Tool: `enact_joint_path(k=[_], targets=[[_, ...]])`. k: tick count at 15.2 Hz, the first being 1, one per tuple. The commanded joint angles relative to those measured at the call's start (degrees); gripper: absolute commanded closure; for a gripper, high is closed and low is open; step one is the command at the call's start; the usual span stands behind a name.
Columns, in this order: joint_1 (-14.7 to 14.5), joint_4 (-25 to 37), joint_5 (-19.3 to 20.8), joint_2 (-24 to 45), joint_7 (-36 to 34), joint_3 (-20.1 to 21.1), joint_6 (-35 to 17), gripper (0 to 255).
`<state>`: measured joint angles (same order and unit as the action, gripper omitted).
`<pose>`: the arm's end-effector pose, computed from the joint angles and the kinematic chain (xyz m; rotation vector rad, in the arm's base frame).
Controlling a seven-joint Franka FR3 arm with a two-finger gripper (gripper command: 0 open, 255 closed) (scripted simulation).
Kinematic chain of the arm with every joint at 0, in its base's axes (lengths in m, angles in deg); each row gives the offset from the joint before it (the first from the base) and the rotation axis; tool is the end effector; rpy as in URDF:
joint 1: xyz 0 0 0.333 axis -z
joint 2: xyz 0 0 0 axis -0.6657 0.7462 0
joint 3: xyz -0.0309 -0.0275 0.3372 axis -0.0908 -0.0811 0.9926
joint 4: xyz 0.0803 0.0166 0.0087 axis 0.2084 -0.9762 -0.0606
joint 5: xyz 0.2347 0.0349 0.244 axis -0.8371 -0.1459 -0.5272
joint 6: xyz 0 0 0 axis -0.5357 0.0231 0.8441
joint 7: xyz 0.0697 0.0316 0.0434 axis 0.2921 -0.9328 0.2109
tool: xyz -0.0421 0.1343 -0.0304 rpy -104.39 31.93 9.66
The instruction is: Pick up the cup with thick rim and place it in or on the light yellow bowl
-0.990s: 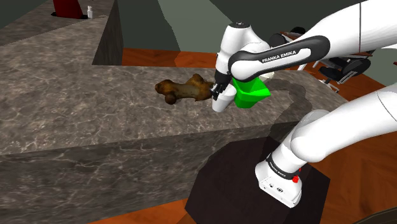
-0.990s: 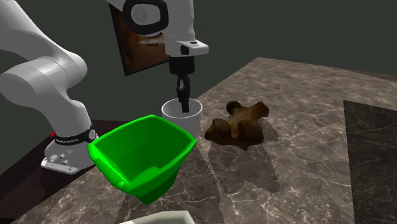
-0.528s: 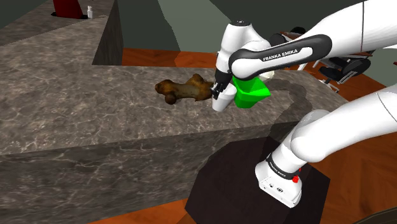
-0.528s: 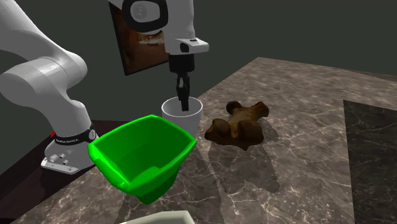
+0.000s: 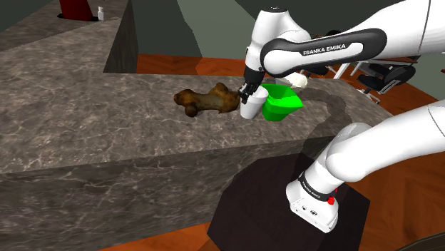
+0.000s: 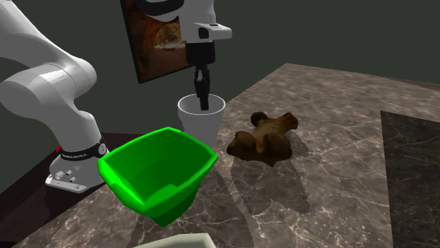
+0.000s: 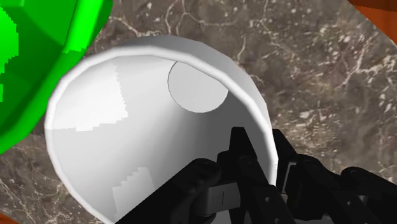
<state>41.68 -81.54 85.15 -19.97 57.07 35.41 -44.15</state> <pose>0.3426 0.0271 0.4469 3.0130 0.0530 0.0852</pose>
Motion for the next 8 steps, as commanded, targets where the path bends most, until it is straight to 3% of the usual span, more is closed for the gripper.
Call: enact_joint_path(k=[1,8], targets=[[-0.05,1.16,-0.12,-0.46,0.19,-0.03,1.62,255],[-0.15,5.43,-0.46,-1.99,0.97,-0.21,7.38,255]])
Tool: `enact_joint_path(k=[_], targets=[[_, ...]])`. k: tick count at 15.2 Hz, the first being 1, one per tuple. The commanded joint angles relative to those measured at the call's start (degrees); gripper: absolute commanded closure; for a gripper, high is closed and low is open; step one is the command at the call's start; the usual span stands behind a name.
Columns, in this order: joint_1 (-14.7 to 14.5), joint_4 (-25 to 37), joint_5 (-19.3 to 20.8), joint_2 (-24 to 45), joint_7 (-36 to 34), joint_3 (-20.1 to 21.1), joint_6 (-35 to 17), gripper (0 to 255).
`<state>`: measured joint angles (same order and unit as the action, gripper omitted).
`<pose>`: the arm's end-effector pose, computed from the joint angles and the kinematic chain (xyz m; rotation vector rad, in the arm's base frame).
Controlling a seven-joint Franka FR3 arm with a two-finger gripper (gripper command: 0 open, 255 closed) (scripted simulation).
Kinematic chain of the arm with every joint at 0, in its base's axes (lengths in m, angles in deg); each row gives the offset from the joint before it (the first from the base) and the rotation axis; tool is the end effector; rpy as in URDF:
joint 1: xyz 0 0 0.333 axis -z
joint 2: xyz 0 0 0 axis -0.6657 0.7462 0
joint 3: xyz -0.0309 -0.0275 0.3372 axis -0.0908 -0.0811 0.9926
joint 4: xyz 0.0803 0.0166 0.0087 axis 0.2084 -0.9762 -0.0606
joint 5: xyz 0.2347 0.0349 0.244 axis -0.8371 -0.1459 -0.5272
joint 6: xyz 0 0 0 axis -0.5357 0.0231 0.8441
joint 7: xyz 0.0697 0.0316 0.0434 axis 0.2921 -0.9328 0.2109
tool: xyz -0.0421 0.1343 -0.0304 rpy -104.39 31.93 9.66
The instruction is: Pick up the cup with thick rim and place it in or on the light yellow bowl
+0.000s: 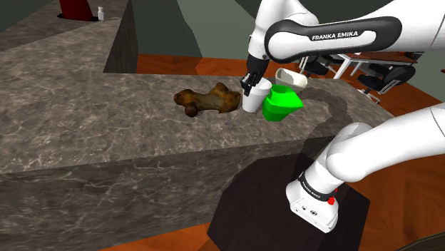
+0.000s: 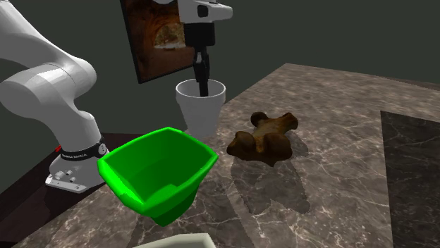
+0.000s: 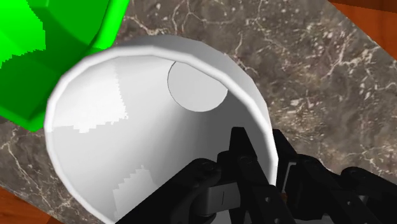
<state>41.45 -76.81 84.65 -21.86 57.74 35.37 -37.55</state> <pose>0.3392 0.0285 0.4826 3.0130 0.0526 0.0851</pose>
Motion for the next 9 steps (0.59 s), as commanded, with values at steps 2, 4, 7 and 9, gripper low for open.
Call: enact_joint_path(k=[2,4,7,9], targets=[[0.07,2.01,-0.04,-0.4,0.49,-0.21,2.39,255],[0.06,3.37,-0.1,-0.64,0.69,-0.24,3.97,255],[0.06,5.48,-0.18,-0.9,0.97,-0.29,6.33,255],[0.07,6.94,-0.22,-1.0,1.15,-0.32,7.88,255]])
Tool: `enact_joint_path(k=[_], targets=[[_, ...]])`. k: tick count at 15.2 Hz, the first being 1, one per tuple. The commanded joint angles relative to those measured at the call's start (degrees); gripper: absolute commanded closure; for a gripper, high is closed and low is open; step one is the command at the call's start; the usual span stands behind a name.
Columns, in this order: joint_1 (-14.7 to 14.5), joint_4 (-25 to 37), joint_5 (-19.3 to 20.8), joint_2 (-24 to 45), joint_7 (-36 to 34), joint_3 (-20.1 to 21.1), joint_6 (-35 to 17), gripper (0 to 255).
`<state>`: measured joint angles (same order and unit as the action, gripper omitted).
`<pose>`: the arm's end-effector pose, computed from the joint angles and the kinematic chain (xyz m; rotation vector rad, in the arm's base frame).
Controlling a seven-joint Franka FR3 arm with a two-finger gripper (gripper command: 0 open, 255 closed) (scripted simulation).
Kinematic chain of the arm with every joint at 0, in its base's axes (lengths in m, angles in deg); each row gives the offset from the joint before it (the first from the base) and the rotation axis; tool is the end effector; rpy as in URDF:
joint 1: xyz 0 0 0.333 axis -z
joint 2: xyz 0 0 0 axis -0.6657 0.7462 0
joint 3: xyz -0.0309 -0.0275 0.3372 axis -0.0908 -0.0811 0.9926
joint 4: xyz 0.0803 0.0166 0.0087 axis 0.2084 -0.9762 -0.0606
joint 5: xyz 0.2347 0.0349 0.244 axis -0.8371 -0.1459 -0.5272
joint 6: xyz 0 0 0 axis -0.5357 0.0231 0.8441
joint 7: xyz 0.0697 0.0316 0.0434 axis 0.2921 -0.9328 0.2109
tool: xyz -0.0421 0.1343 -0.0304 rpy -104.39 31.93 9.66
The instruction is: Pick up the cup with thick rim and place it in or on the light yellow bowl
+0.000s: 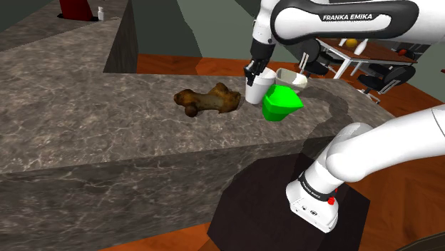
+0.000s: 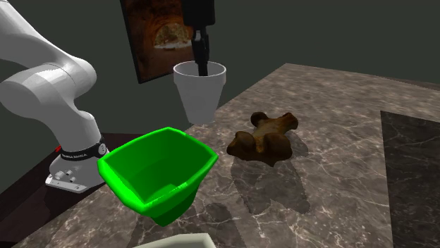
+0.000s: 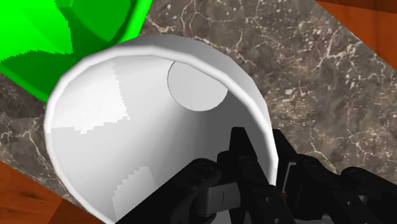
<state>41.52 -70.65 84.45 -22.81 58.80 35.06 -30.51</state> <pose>0.3373 0.0265 0.5234 3.0131 0.0526 0.0851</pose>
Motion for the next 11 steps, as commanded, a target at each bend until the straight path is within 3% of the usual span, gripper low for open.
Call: enact_joint_path(k=[1,11], targets=[[0.0,1.53,-0.04,-0.08,0.17,-0.01,1.6,255],[0.1,9.53,-0.13,0.31,0.98,-0.08,9.17,255]])
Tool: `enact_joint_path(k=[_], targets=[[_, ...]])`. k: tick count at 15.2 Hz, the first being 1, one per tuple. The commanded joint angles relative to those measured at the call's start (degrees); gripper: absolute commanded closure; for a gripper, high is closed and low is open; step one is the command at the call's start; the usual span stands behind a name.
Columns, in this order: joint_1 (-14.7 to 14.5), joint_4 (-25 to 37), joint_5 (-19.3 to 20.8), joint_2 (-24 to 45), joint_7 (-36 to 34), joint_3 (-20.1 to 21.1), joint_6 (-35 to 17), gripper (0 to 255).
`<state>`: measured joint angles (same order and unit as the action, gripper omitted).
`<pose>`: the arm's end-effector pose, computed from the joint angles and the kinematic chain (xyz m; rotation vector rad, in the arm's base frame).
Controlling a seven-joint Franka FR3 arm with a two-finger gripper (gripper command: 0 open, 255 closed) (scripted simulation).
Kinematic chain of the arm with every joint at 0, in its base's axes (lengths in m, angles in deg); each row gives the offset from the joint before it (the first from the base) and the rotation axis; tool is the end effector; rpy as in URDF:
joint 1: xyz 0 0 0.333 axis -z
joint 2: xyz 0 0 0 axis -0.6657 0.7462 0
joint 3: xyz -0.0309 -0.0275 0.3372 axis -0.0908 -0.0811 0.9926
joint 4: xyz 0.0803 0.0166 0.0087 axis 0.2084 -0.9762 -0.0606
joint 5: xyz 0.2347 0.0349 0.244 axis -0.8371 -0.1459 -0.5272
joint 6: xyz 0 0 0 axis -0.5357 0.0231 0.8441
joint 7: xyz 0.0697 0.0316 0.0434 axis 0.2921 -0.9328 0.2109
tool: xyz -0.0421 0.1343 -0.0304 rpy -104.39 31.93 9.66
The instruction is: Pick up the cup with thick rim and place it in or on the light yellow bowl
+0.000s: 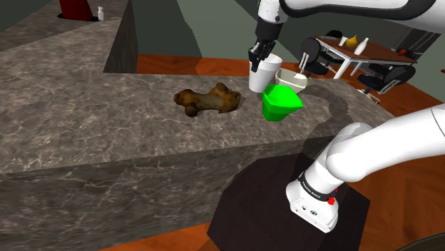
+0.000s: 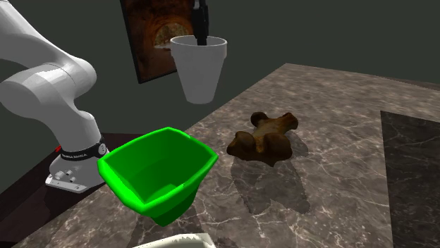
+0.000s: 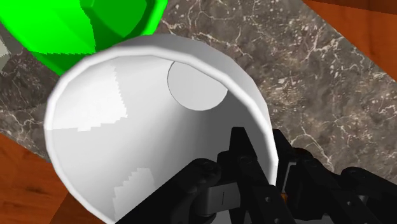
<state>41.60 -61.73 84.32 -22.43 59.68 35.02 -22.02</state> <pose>0.3367 0.0267 0.5748 3.0130 0.0530 0.0853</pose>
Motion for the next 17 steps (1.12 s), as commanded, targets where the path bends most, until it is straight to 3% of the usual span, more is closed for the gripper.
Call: enact_joint_path(k=[1,17], targets=[[0.03,1.47,0.0,0.03,0.19,-0.04,1.43,255],[6.74,8.64,5.66,4.56,21.24,-16.2,1.29,255]])
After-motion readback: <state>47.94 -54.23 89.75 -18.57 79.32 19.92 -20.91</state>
